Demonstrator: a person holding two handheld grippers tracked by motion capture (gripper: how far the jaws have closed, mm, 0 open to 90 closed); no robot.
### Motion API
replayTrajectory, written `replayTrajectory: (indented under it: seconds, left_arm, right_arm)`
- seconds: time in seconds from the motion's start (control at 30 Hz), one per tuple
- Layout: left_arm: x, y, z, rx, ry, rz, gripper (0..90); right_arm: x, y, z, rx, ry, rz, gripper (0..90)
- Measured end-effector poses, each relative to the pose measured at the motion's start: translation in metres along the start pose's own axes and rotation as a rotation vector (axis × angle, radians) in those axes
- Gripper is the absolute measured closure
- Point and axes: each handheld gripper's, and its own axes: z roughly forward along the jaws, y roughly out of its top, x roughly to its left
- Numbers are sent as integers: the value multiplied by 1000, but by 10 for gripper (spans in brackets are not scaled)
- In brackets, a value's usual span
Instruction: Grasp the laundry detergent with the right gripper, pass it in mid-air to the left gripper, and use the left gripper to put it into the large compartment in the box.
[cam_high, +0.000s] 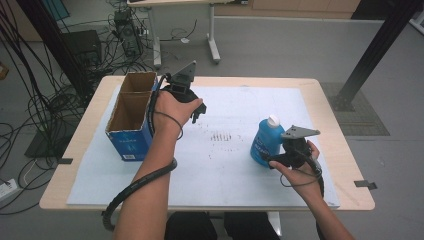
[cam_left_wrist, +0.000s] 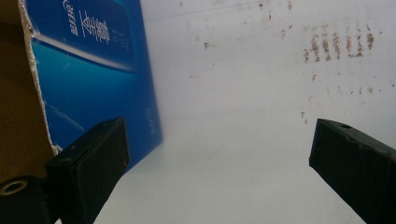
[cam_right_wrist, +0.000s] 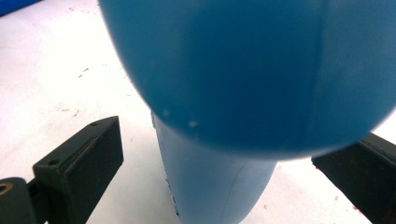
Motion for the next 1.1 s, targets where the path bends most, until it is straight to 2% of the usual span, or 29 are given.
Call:
replayTrajectory:
  seconds: [1.1]
  left_arm:
    - [1, 0, 0, -7, -6, -3, 55]
  right_arm:
    - [1, 1, -1, -10, 0, 3, 18]
